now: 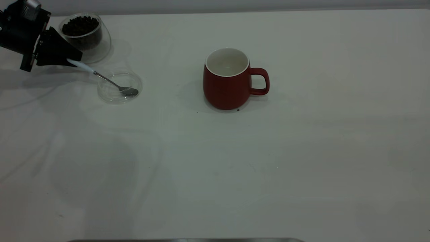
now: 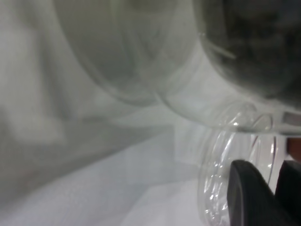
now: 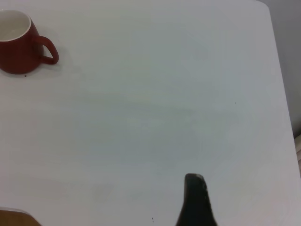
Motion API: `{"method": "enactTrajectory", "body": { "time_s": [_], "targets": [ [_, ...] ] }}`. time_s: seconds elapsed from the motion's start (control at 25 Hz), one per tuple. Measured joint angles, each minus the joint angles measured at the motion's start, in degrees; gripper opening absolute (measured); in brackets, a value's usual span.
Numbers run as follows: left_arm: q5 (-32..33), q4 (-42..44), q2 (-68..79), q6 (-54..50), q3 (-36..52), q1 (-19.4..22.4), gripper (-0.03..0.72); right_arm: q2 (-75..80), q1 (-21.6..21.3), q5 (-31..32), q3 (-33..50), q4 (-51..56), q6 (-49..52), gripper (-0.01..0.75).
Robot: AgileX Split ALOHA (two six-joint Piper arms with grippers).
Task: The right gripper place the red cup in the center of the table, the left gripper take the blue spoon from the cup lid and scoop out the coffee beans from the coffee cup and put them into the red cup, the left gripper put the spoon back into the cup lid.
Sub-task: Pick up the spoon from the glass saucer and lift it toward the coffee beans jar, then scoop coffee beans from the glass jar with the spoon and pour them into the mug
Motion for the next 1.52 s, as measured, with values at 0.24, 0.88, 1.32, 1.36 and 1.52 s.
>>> {"method": "enactTrajectory", "body": {
  "time_s": [0.24,0.88,1.32,1.36,1.52],
  "targets": [
    [0.00,-3.61,0.00,-0.32,0.00,0.00,0.134,0.00,0.00,0.00,0.00,0.00,0.00,0.588],
    [0.00,-5.05,-3.80,-6.96,0.00,0.00,0.125,0.00,0.00,0.00,0.00,0.00,0.00,0.588],
    [0.00,-2.29,-8.64,-12.49,0.00,-0.05,0.125,0.00,0.00,0.00,0.00,0.00,0.00,0.588],
    [0.00,-2.21,-8.97,-12.77,0.00,-0.11,0.125,0.00,0.00,0.00,0.00,0.00,0.00,0.588],
    [0.00,-1.96,-10.95,-13.10,0.37,-0.30,0.125,0.00,0.00,0.00,0.00,0.00,0.00,0.588]
  ]
}}
